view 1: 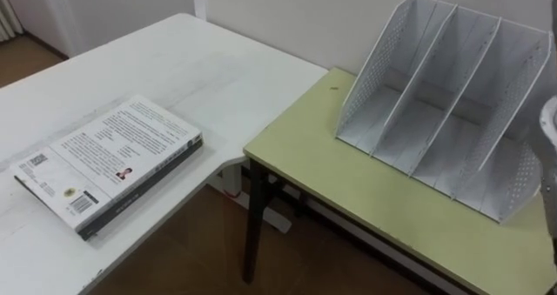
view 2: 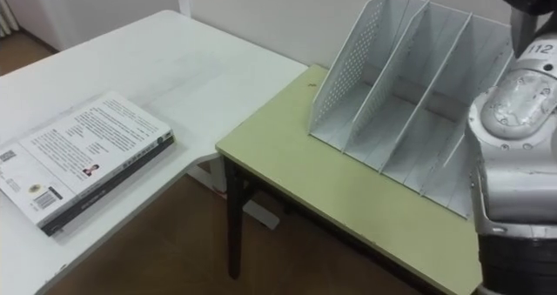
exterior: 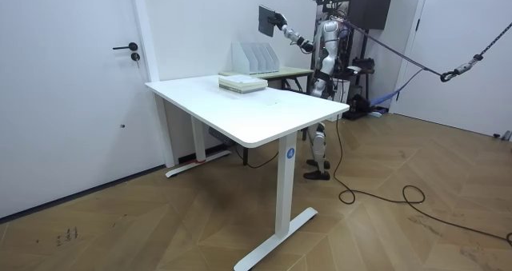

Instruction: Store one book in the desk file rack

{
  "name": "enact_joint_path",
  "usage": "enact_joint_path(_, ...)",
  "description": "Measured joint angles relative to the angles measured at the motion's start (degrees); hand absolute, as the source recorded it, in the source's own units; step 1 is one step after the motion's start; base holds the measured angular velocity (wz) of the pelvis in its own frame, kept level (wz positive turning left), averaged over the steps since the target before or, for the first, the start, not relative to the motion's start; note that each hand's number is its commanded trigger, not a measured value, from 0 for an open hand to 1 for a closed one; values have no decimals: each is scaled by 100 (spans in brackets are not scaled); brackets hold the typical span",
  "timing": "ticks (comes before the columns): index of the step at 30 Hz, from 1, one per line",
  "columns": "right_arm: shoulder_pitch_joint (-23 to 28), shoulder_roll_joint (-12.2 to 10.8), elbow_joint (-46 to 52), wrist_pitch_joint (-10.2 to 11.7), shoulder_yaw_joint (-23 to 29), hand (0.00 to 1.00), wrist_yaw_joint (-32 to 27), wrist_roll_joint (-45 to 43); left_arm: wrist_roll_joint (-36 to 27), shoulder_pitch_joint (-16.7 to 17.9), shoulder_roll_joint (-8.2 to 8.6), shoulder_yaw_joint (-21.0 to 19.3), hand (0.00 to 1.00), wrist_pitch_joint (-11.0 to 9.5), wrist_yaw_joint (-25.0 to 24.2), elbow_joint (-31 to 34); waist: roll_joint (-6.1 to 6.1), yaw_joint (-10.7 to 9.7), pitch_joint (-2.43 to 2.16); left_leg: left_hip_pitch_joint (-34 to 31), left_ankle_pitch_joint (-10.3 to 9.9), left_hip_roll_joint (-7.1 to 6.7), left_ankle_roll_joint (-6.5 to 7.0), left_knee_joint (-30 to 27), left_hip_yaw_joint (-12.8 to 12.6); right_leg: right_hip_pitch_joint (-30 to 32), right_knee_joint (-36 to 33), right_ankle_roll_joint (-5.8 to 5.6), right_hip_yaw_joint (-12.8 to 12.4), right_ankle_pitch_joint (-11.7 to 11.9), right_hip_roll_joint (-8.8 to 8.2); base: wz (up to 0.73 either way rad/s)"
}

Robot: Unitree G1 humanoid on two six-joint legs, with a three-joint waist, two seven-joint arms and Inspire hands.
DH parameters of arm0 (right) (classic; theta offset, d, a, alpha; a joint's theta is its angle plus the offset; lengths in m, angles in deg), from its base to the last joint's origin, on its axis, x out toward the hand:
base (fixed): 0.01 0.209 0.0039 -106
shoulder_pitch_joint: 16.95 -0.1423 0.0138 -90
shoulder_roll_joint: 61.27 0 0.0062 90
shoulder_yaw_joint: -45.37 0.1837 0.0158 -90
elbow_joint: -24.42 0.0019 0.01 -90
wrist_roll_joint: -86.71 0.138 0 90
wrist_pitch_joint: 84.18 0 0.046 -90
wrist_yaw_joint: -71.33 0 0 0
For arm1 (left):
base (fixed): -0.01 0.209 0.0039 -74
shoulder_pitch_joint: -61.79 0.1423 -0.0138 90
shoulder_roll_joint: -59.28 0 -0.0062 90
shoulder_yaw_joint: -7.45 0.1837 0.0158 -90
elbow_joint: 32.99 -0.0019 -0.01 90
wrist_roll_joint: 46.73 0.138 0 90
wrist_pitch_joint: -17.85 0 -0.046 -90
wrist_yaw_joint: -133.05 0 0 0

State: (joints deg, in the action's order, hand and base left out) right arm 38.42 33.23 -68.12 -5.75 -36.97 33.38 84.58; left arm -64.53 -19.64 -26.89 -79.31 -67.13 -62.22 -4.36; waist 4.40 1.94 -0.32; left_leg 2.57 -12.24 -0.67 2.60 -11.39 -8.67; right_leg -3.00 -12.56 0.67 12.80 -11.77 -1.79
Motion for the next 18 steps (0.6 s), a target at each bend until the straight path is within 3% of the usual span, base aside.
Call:
enact_joint_path(9, -111, 0, -321, -112, -35, 100, -8, 492, 2, 74, -17, 12, 0, 136, 14, 214, -16, 12, -11, -62, 0, 0, 2, -34, 96, 9, -4, 2, 73, 2, -8, 4)
enact_joint_path(18, -330, 0, -1117, -152, -227, 100, -10, 1518, 113, 112, -10, 49, 0, 308, 151, 412, -238, 37, -24, -100, 3, -3, -1, -35, 104, 59, 4, 2, 64, 2, -7, 0)
